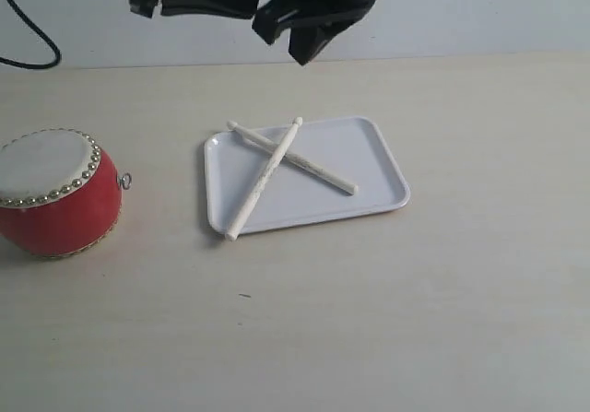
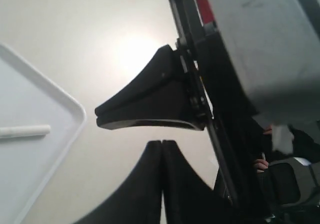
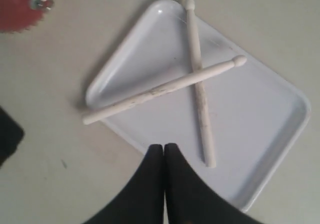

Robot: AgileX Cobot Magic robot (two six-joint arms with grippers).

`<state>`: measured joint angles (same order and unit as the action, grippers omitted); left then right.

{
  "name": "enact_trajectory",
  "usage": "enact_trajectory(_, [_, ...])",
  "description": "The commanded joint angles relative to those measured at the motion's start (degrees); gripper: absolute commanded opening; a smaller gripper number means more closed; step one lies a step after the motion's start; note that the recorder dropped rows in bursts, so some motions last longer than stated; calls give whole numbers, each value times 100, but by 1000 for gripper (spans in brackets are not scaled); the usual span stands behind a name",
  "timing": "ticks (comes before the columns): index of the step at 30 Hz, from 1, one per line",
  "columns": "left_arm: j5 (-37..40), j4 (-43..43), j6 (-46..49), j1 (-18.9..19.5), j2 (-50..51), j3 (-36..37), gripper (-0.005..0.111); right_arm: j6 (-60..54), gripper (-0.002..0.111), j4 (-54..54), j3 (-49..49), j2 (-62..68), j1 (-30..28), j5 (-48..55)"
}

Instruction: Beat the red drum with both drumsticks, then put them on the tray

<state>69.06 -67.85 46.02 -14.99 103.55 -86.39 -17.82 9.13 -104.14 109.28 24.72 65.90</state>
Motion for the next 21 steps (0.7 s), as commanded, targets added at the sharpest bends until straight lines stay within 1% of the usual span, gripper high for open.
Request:
enact_trajectory(1, [90,16,-17,-39,-903,325,0,-64,0,552,-21,-593,-24,265])
enact_trajectory(3, [-3,146,-7,-39,-1321,460,0,-226,0,807,-21,-809,-11,406])
enact_trajectory(11, [-1050,1235,-378,-39,-3448,1035,0,-319,0,1726,-21,-1582,-11,406])
enact_trajectory(16, [-1545,1860,-596,-39,-4872,1387,0,-312,0,2052,-21,-2148,-11,406])
enact_trajectory(21, [-1892,2167,-631,-39,-6039,1645,0,-189,0,2094,-21,-2756,-11,406])
